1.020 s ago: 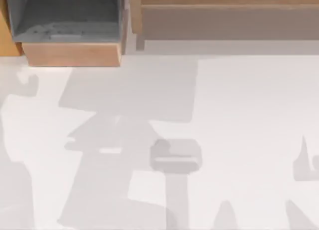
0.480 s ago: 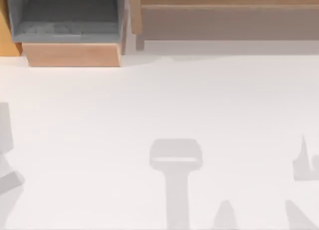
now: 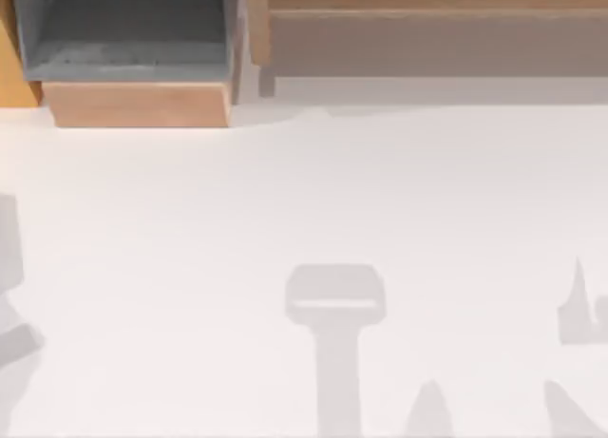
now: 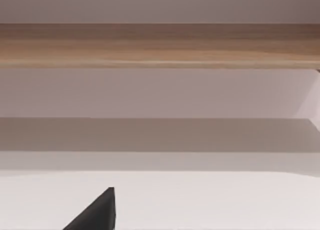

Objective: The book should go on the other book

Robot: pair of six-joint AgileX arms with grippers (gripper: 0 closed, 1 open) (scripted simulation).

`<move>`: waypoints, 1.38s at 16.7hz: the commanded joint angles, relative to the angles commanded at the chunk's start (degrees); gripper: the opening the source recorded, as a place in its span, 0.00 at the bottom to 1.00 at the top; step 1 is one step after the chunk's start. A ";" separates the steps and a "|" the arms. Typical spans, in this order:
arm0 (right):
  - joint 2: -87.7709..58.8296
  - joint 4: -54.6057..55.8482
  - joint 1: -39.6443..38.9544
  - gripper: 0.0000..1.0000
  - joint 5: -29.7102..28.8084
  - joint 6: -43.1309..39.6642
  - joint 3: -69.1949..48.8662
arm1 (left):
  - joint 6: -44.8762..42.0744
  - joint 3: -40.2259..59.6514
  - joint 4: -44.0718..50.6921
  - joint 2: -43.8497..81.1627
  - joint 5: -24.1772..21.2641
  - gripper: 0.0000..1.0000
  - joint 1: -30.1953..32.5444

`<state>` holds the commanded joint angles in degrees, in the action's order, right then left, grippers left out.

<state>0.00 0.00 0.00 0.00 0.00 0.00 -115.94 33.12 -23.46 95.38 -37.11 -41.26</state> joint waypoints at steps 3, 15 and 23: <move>0.00 0.00 0.00 1.00 0.00 0.00 0.00 | 0.13 0.10 -0.16 0.20 0.11 0.00 0.11; 0.00 0.00 0.00 1.00 0.00 0.00 0.00 | 0.13 0.10 -0.16 0.20 0.11 0.83 0.11; 0.00 0.00 0.00 1.00 0.00 0.00 0.00 | 0.13 0.10 -0.16 0.20 0.11 1.00 0.11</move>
